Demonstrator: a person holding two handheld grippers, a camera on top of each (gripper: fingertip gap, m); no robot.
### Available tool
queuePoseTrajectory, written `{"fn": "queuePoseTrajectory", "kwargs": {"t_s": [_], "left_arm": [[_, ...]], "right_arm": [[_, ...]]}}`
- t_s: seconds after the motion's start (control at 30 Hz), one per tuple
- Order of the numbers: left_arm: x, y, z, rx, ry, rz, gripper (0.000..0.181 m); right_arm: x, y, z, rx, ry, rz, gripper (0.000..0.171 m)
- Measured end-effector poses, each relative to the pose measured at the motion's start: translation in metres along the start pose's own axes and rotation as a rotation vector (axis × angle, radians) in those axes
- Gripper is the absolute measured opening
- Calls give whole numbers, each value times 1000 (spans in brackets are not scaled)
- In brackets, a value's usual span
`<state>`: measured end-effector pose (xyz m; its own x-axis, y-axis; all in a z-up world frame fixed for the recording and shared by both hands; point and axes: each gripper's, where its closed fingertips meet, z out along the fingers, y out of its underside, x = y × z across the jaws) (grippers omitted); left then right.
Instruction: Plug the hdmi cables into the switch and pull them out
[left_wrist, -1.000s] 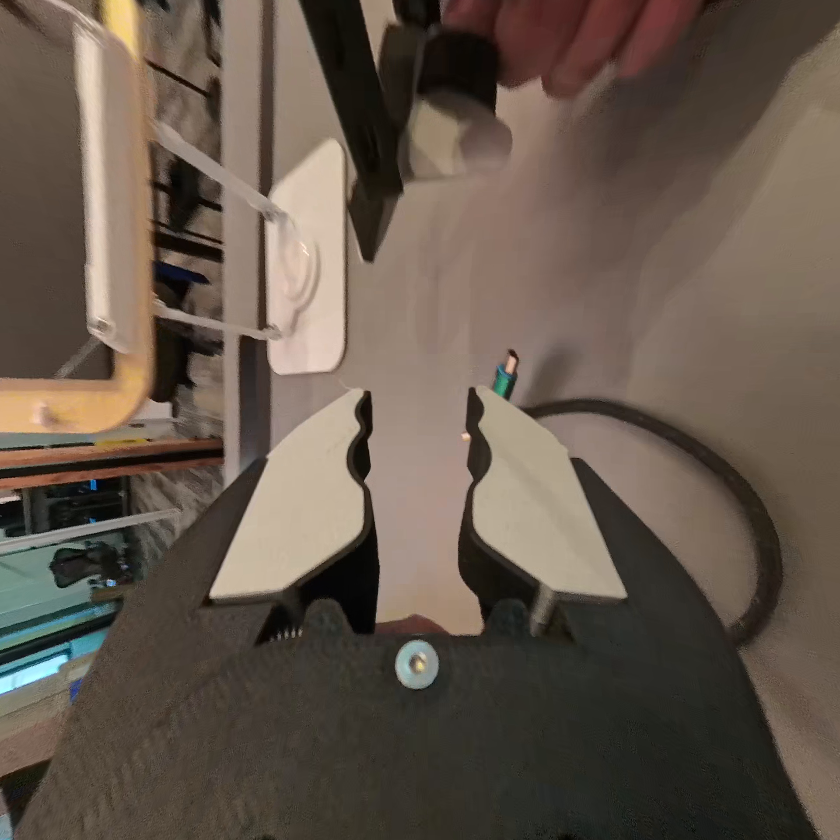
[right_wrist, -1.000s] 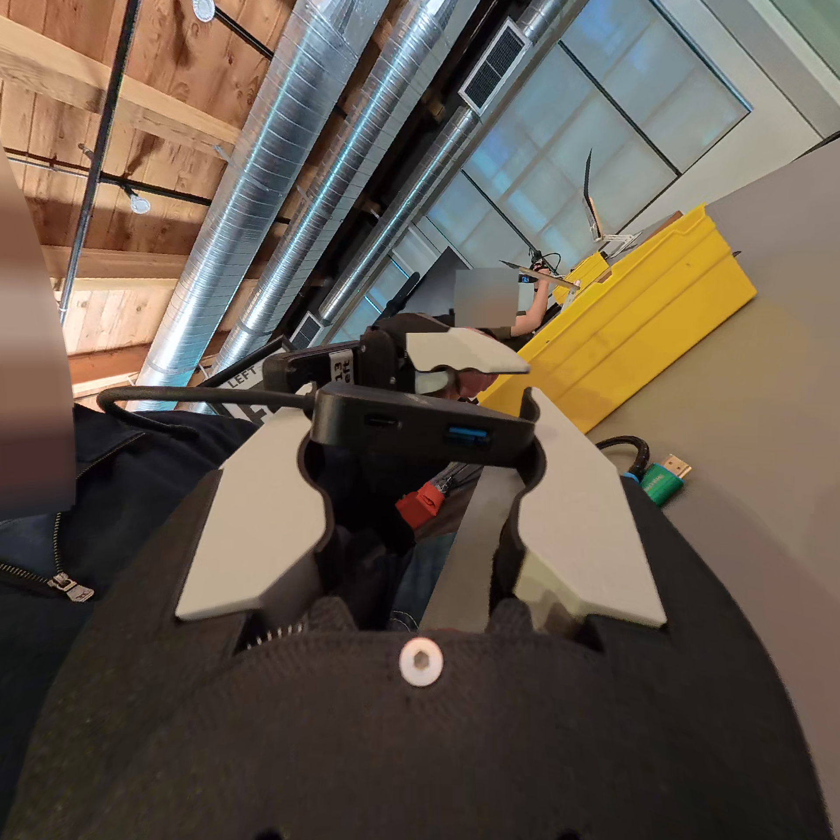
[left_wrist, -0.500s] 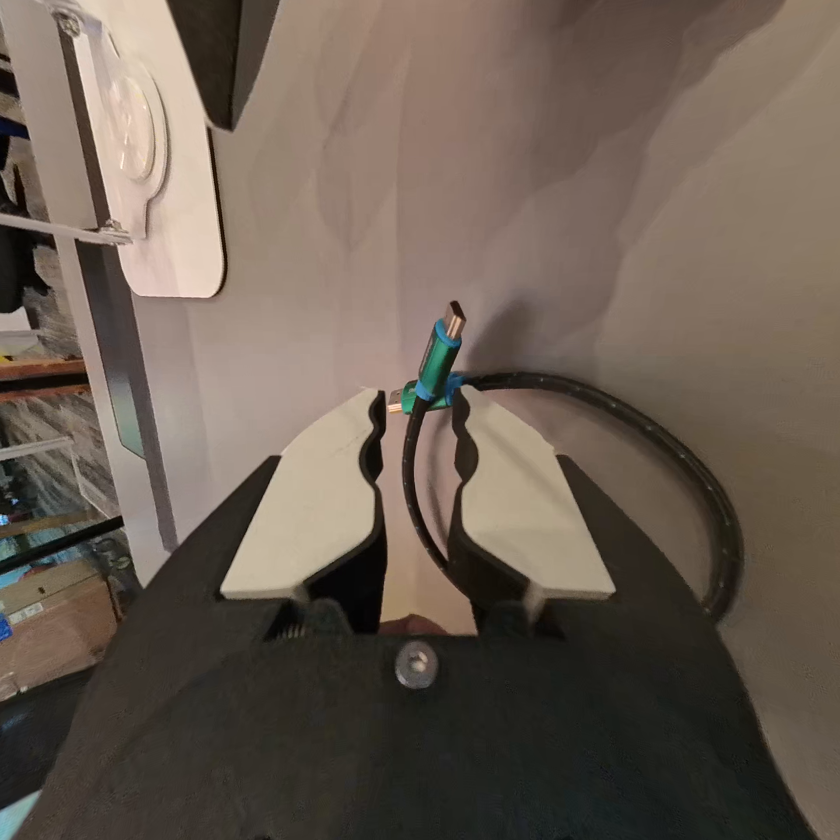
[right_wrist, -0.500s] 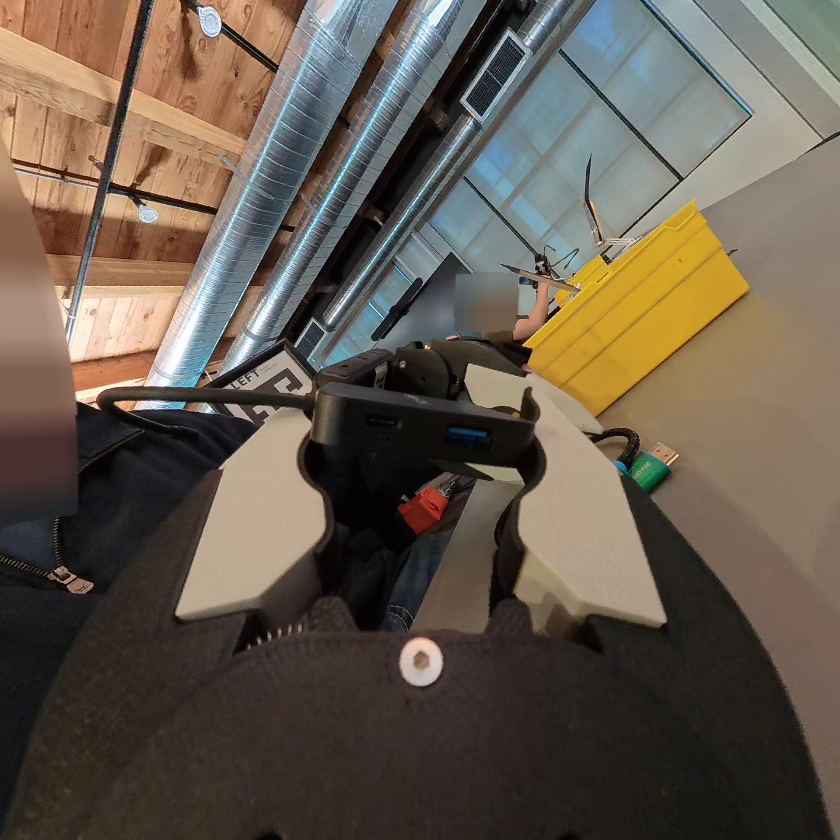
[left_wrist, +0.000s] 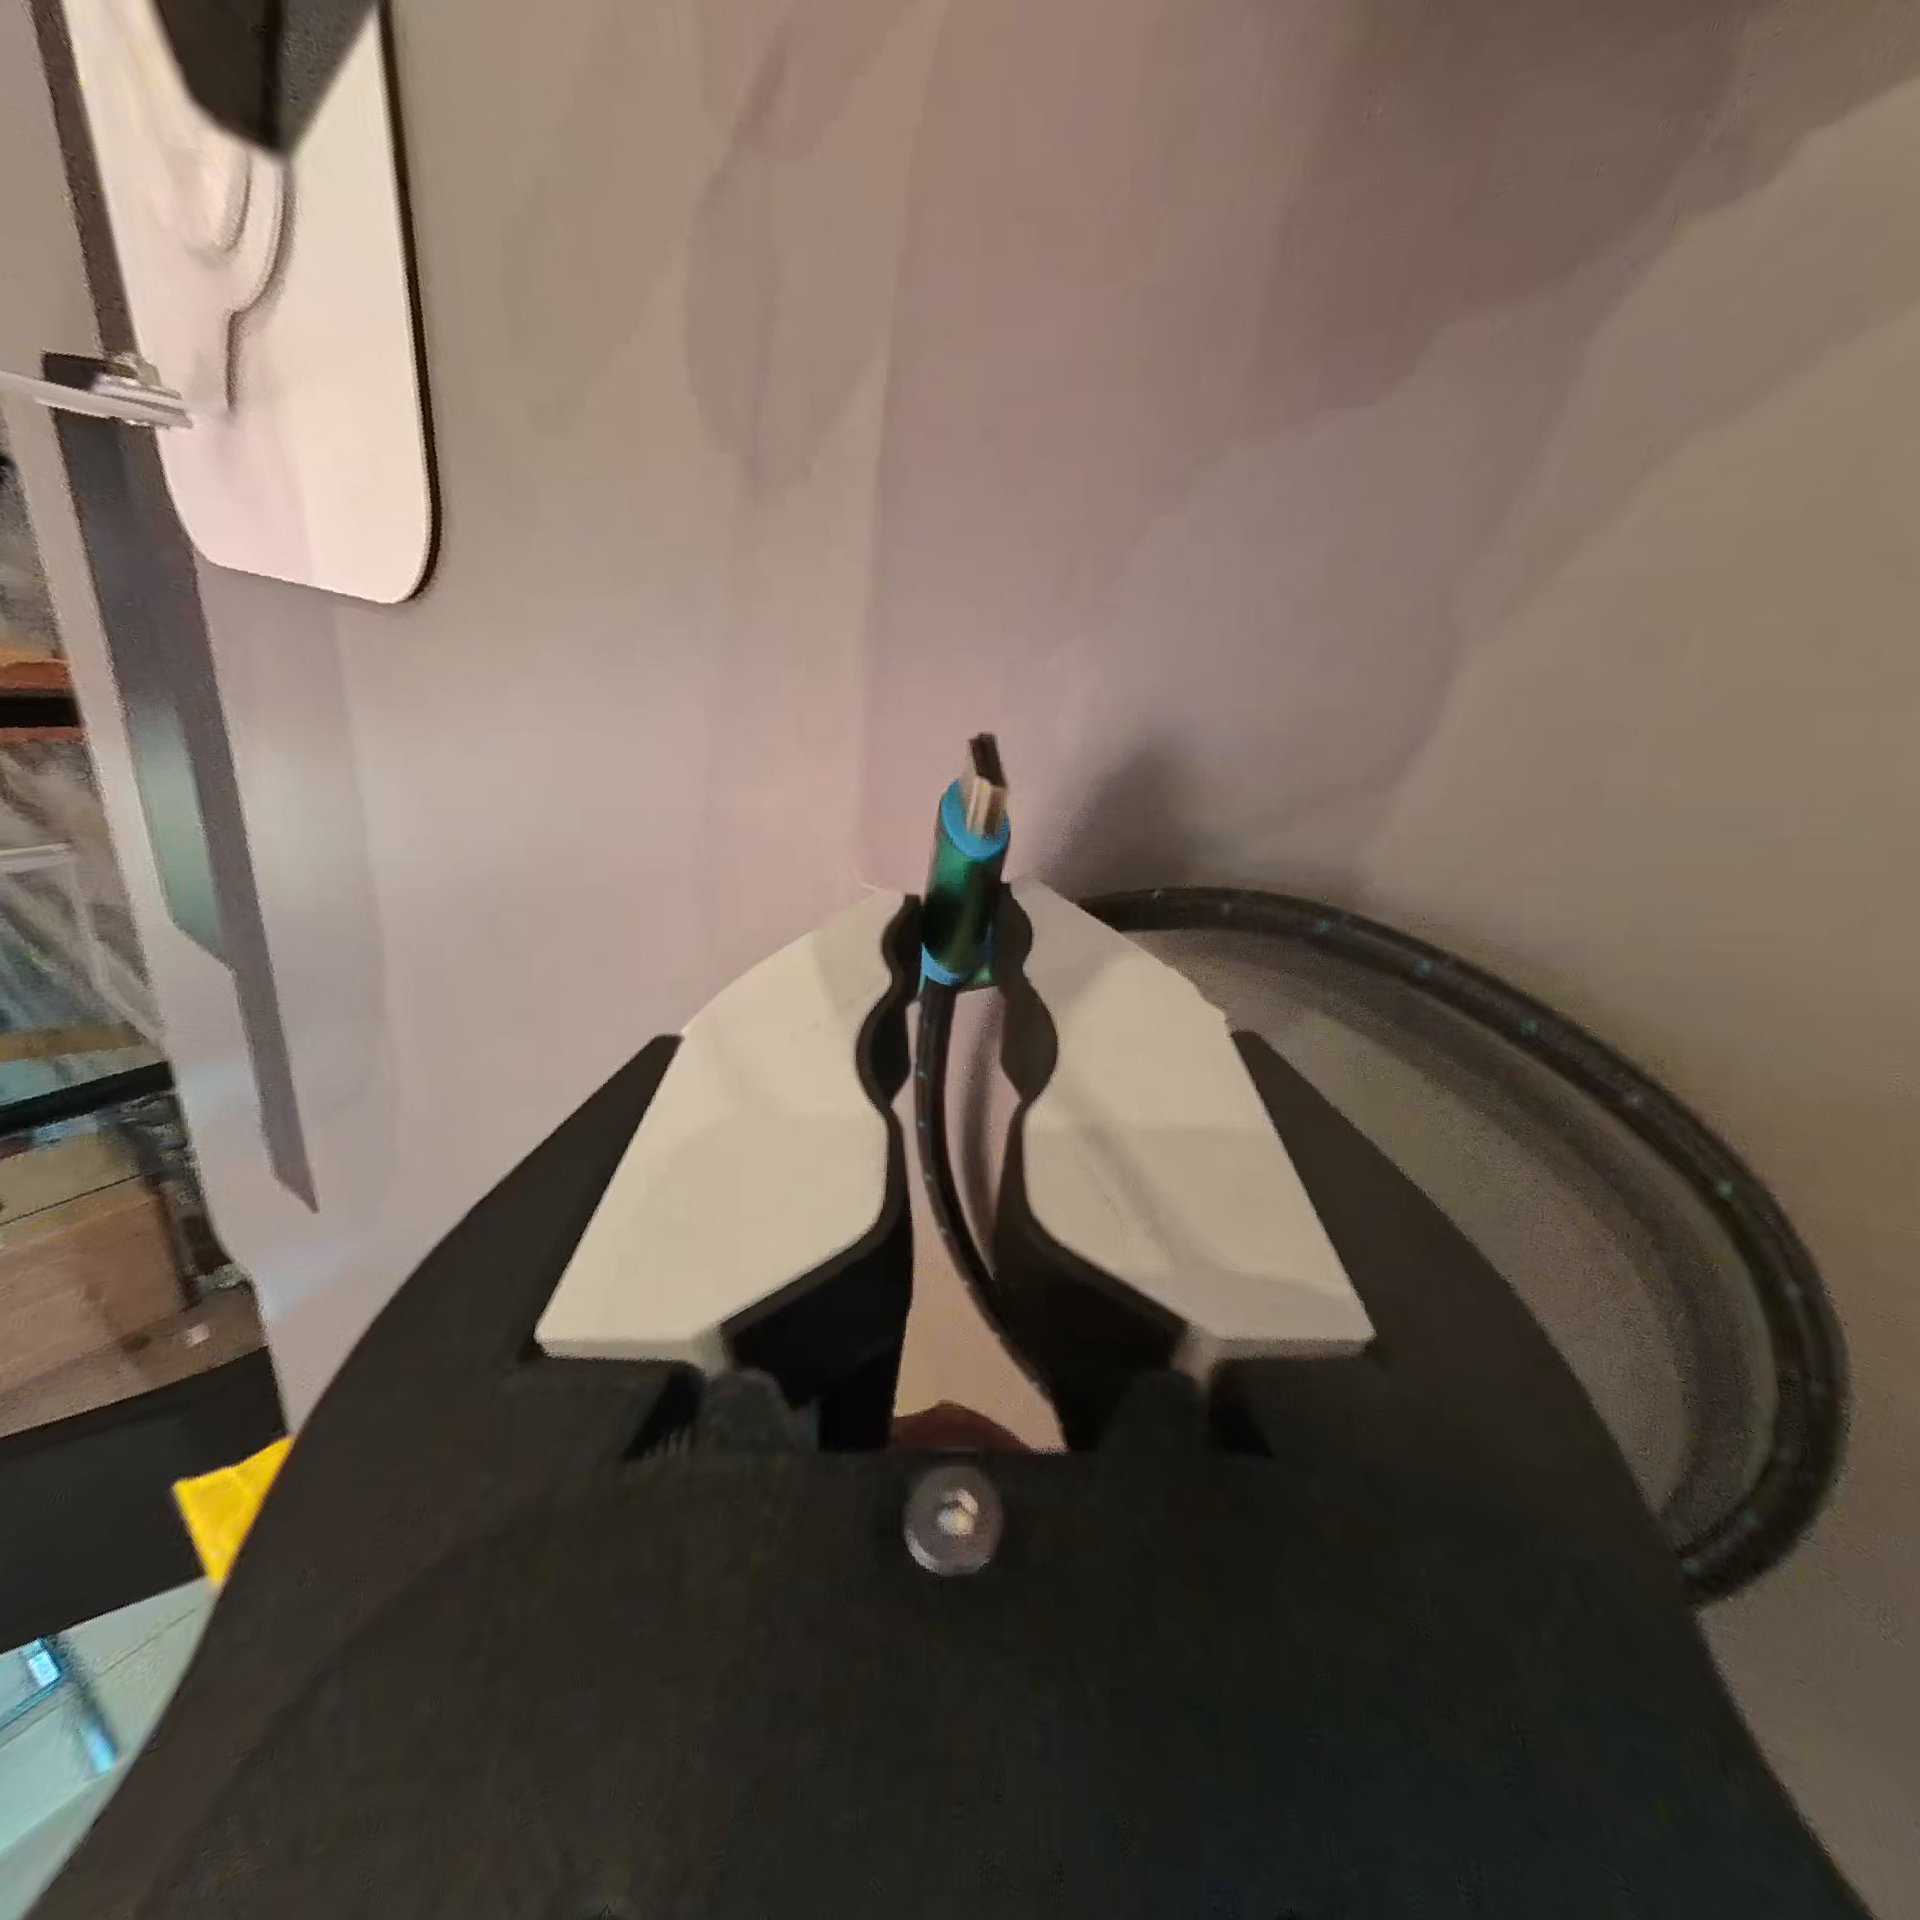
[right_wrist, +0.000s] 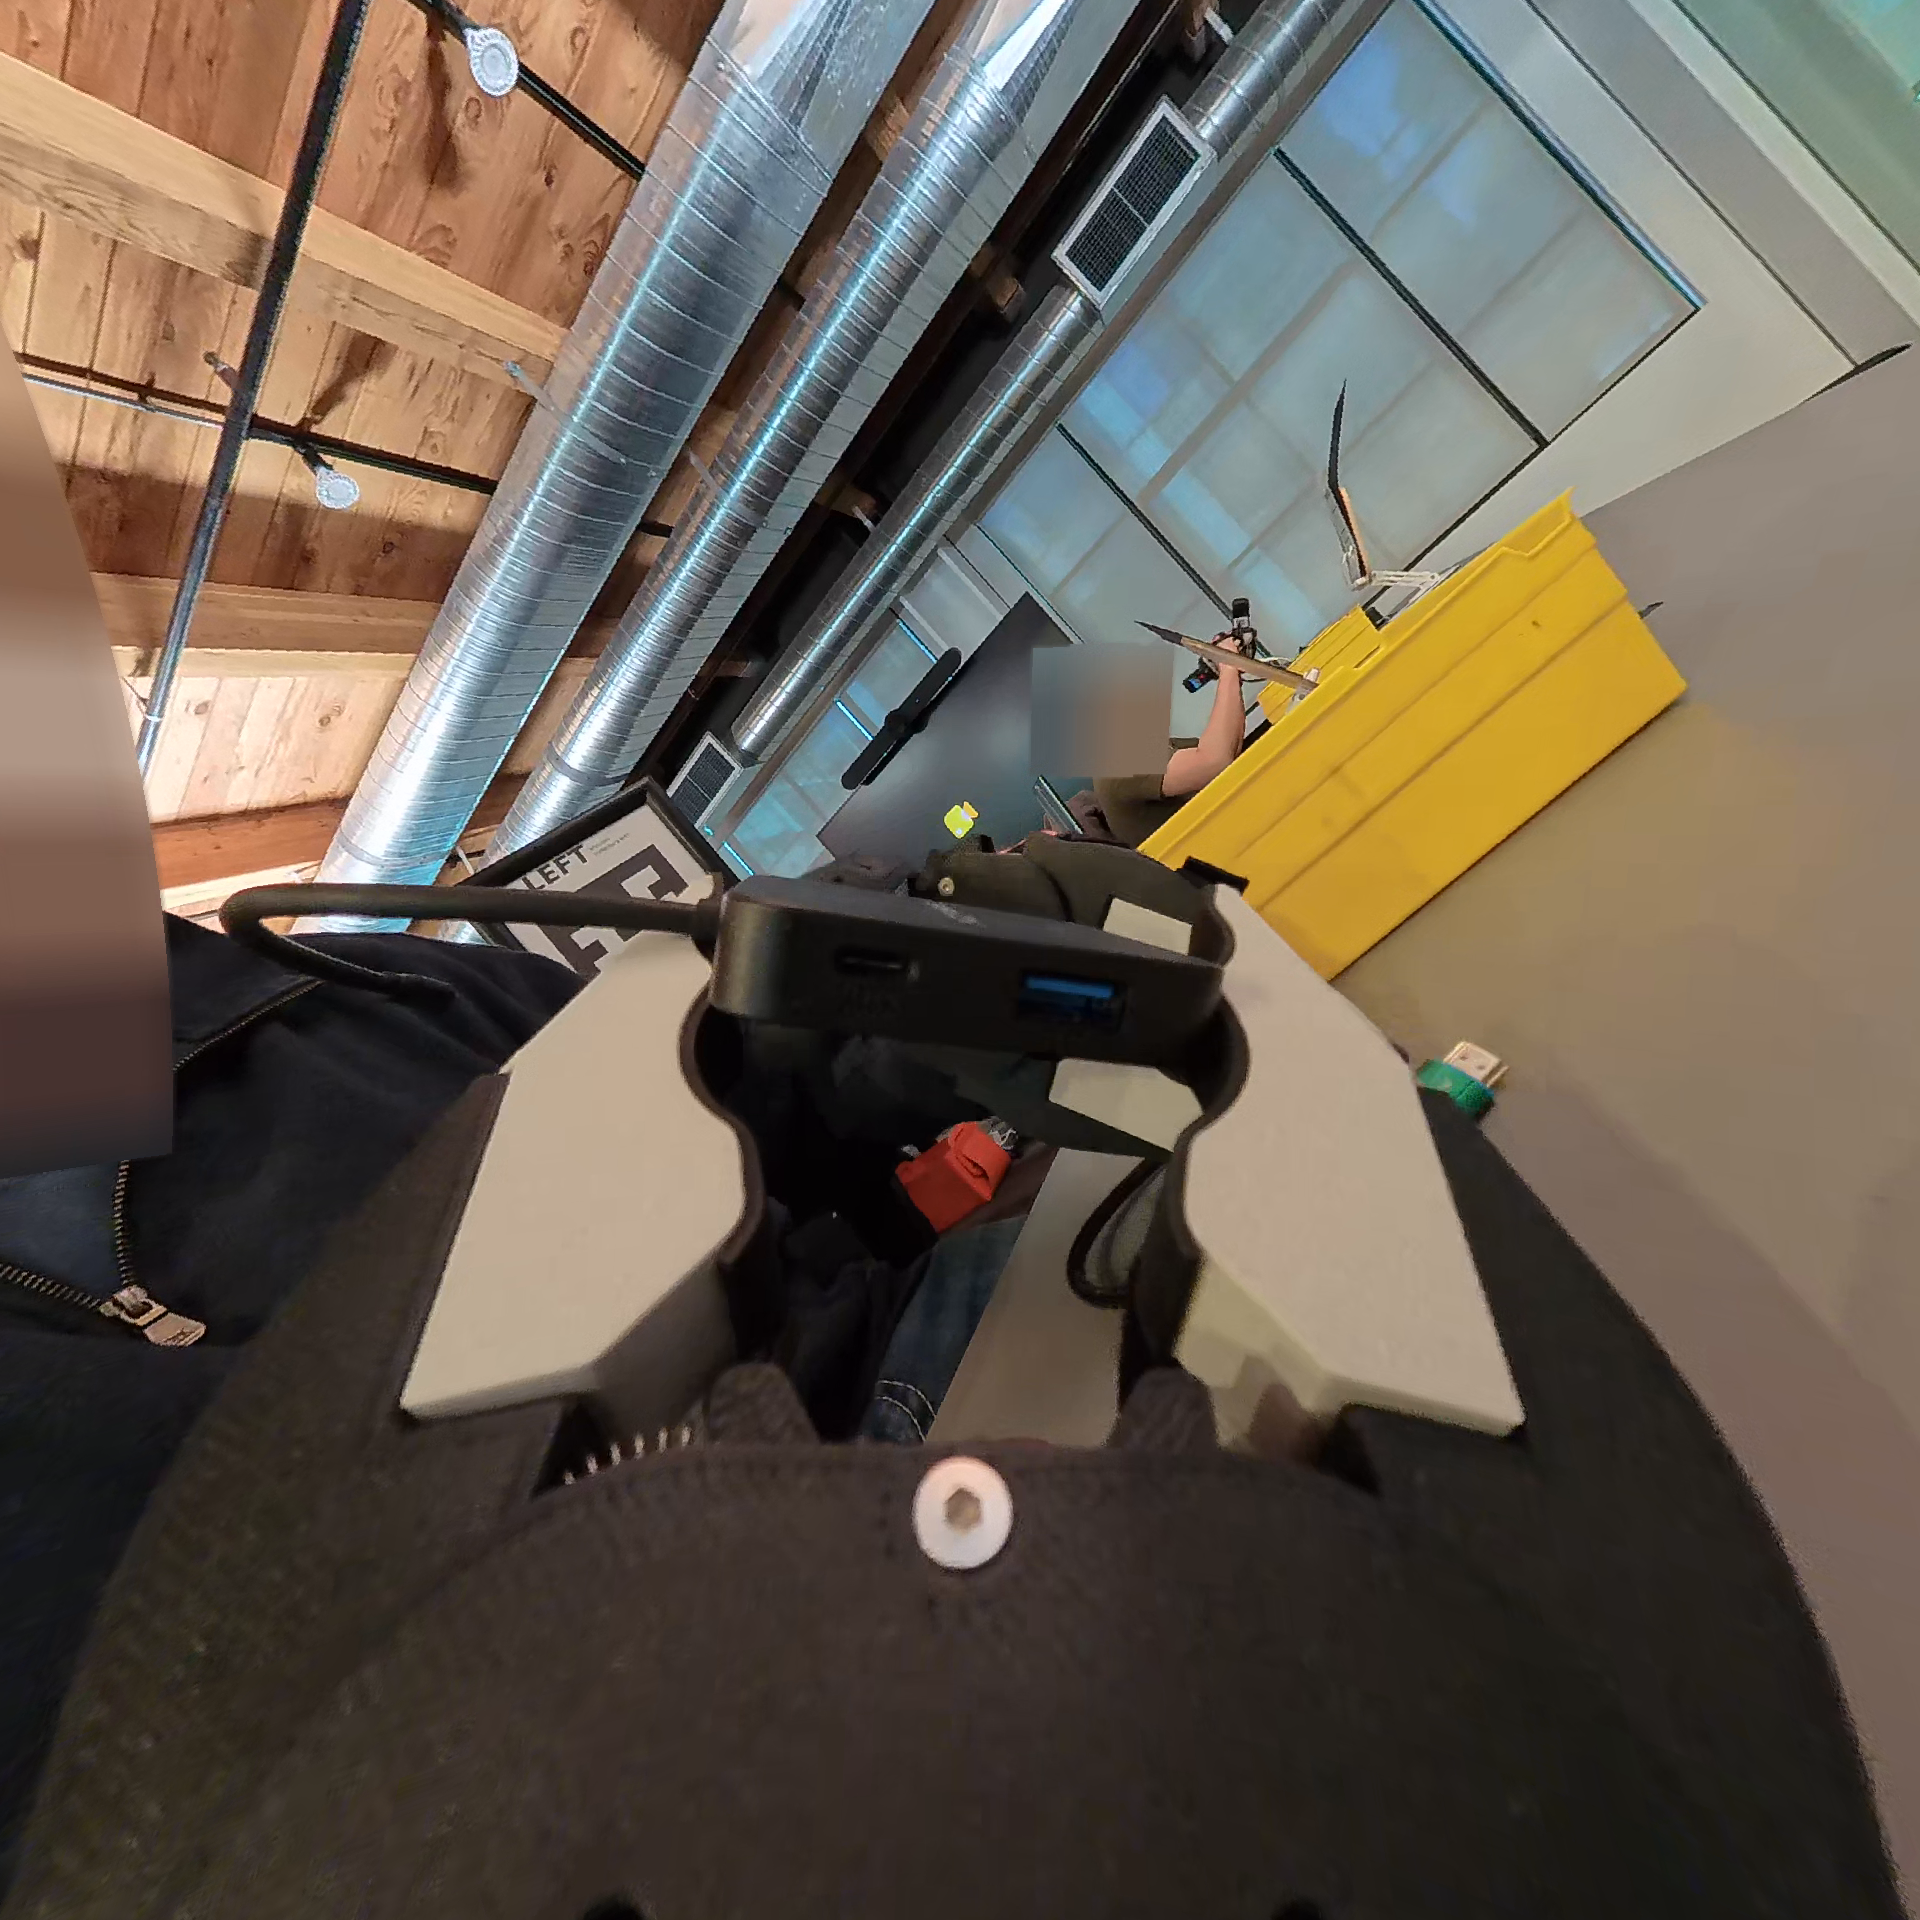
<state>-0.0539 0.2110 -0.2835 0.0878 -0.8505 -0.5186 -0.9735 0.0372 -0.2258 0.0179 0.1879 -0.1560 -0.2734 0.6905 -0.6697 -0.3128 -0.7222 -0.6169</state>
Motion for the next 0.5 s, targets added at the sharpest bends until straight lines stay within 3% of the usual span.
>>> {"fn": "queuePoseTrajectory", "kwargs": {"t_s": [0.5], "left_arm": [[-21, -21, -41, 276, 232, -283, 12]], "right_arm": [[2, 1, -3, -22, 34, -40, 85]]}}
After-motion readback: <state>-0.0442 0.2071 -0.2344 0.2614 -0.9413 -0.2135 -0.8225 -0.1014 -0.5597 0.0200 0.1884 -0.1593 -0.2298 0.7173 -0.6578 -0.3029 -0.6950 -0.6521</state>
